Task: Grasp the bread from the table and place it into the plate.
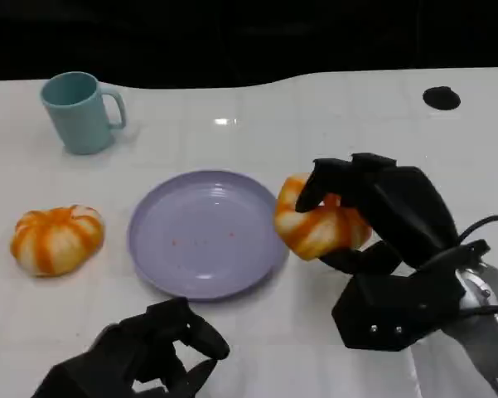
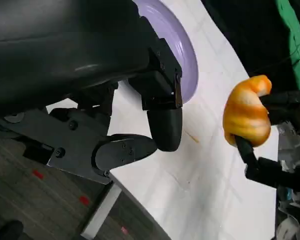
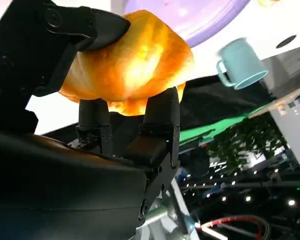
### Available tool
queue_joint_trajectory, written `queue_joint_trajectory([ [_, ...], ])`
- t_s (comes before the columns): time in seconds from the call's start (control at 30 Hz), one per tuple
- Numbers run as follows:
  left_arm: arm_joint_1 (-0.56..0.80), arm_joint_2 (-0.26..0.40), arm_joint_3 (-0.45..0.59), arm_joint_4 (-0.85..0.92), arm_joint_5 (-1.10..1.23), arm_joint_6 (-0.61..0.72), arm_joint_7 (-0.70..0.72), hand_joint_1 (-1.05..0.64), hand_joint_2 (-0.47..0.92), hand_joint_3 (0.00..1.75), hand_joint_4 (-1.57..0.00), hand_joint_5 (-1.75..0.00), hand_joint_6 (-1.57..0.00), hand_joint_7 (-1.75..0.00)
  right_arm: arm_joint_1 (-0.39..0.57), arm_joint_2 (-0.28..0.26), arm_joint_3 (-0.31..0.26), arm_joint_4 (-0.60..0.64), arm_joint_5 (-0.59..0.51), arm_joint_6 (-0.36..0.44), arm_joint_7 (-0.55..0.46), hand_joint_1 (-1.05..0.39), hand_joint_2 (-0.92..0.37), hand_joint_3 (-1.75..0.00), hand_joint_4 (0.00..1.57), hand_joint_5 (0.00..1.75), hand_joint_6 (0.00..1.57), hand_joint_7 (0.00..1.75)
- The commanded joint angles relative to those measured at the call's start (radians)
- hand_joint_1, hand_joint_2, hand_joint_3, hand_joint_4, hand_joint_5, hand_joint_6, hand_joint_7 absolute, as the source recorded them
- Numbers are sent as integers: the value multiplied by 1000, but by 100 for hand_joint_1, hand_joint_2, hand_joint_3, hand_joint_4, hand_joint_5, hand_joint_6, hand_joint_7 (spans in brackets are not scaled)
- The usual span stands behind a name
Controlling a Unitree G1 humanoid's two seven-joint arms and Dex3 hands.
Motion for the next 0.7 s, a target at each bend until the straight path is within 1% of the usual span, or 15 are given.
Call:
queue_joint_trajectory([
  [0.03, 20, 6, 5, -6, 0, -9, 4, -22, 80, 66, -64, -175, -63, -129, -52, 40, 29, 69, 4, -24, -8, -9, -29, -131, 97, 175, 81, 160],
  [0.13, 28, 8, 2, -9, 6, -15, 5, -21, 80, 66, -65, -175, -63, -129, -92, 79, 49, 126, 7, -47, -17, -10, -31, -123, 97, 175, 78, 163],
  [0.17, 31, 7, 0, -12, 4, -12, 5, -21, 80, 66, -65, -175, -63, -129, -107, 92, 55, 146, 7, -56, -21, -10, -32, -122, 97, 175, 75, 169],
  [0.27, 36, 5, -6, -17, 7, -4, 6, -23, 80, 65, -63, -175, -62, -128, -151, 127, 75, 199, -1, -68, -34, -13, -34, -121, 97, 175, 72, 174],
  [0.33, 38, 0, -6, -16, 3, -6, 9, -23, 80, 64, -62, -175, -63, -128, -186, 156, 89, 242, -10, -69, -50, -15, -33, -121, 97, 175, 74, 170],
  [0.4, 39, -3, -5, -17, -1, -5, 9, -23, 81, 64, -63, -175, -63, -128, -215, 180, 99, 285, -14, -69, -66, -16, -31, -127, 97, 175, 77, 163],
  [0.47, 39, -4, -4, -18, -5, -1, 6, -23, 81, 63, -64, -175, -63, -128, -244, 202, 106, 335, -12, -72, -77, -16, -31, -130, 98, 175, 78, 160],
  [0.5, 38, -4, -4, -18, -5, -2, 6, -23, 82, 63, -64, -175, -63, -128, -256, 211, 107, 358, -10, -75, -81, -16, -30, -131, 97, 175, 80, 149],
  [0.53, 38, -4, -4, -17, -3, -4, 5, -23, 82, 63, -64, -175, -63, -128, -267, 218, 108, 380, -8, -77, -84, -16, -29, -131, 97, 175, 81, 145],
  [0.67, 36, 1, -5, -11, 5, -14, 5, -24, 82, 63, -64, -175, -63, -127, -326, 262, 109, 508, 2, -75, -96, -15, -30, -132, 96, 175, 81, 144],
  [0.7, 36, 2, -5, -9, 6, -16, 5, -24, 82, 62, -64, -175, -64, -127, -340, 271, 107, 535, 7, -75, -95, -14, -32, -130, 95, 175, 81, 139],
])
